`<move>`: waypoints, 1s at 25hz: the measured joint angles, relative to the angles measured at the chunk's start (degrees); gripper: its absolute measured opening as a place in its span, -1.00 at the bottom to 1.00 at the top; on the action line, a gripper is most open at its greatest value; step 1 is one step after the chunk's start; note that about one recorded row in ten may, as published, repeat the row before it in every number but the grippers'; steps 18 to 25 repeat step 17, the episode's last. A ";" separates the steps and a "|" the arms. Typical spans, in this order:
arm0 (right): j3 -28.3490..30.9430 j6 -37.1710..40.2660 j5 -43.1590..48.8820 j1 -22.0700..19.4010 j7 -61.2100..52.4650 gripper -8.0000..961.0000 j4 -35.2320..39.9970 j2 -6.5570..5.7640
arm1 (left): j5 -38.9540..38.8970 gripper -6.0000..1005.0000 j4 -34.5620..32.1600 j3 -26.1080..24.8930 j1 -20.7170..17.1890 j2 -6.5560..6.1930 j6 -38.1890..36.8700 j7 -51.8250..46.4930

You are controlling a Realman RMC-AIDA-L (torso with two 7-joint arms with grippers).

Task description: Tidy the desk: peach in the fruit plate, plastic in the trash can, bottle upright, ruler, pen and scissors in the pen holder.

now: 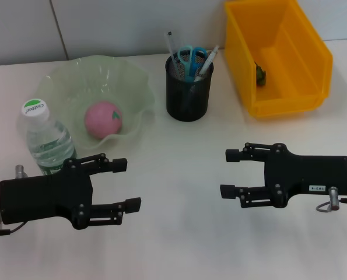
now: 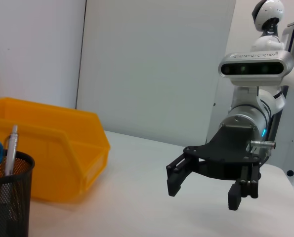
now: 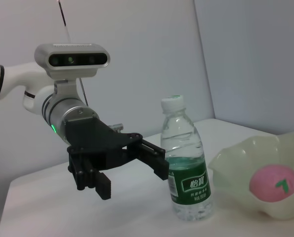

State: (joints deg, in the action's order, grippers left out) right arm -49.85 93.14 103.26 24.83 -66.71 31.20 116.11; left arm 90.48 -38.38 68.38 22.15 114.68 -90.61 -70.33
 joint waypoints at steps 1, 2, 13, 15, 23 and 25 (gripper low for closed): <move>0.00 0.03 0.00 -0.05 0.00 0.66 0.00 0.02 | 0.01 0.66 0.02 -0.01 0.00 0.01 0.00 0.02; 0.00 0.21 0.00 -0.11 0.00 0.66 0.00 0.02 | 0.06 0.66 0.09 -0.01 0.00 0.01 -0.01 0.12; 0.02 0.35 0.00 -0.32 -0.17 0.66 0.00 0.00 | 0.15 0.66 0.17 -0.01 -0.13 0.01 -0.41 0.02; 0.02 0.35 0.00 -0.32 -0.17 0.66 0.00 -0.01 | 0.14 0.66 0.33 -0.01 -0.10 -0.04 -0.55 -0.04; 0.02 0.34 0.00 -0.31 -0.17 0.66 0.00 -0.01 | 0.14 0.66 0.42 -0.01 -0.06 -0.05 -0.64 -0.05; 0.02 0.34 0.00 -0.31 -0.17 0.66 0.00 -0.01 | 0.14 0.66 0.42 -0.01 -0.06 -0.05 -0.64 -0.05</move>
